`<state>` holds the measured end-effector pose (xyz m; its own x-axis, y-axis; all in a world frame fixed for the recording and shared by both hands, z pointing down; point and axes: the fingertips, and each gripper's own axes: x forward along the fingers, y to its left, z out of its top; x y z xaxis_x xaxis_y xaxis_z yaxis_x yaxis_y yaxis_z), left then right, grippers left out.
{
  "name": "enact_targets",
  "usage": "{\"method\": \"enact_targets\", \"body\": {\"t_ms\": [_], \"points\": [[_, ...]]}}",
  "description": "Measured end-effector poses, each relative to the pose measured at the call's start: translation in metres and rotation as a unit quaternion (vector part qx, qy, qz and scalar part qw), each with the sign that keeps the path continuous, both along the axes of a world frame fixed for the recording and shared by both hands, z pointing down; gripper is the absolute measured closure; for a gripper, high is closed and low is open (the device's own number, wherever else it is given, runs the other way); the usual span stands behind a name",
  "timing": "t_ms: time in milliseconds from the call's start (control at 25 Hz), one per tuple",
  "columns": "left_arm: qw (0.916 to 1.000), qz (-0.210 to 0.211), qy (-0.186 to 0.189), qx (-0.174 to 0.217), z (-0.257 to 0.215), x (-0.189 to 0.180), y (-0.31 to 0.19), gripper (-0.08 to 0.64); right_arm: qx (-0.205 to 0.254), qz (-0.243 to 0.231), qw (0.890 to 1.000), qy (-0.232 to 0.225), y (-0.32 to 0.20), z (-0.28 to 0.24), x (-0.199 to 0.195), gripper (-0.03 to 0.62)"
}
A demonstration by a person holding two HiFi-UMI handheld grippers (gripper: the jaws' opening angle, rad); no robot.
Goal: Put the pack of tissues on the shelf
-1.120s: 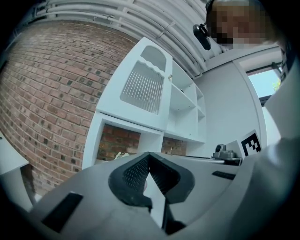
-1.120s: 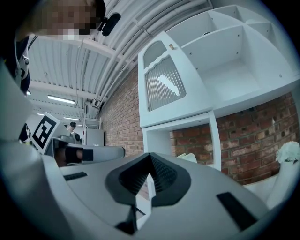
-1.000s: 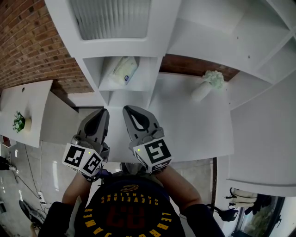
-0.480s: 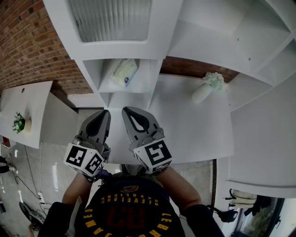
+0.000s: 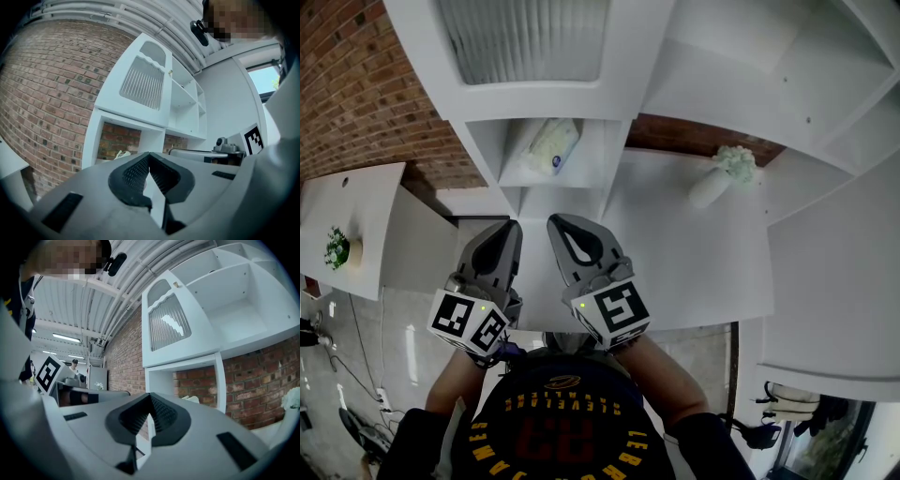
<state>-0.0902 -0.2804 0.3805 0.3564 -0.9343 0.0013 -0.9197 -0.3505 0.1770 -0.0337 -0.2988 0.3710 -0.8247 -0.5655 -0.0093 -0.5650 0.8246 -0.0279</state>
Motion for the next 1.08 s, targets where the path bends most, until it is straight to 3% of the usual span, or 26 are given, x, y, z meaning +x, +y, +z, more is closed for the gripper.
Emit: {"method": "enact_targets", "body": {"t_ms": [1080], "points": [[1.0000,0.000,-0.002,-0.004,0.0075,-0.0039,-0.0068,0.557,-0.006,-0.002,1.000,0.006,-0.0028,0.0081,-0.0013,0.594]]}}
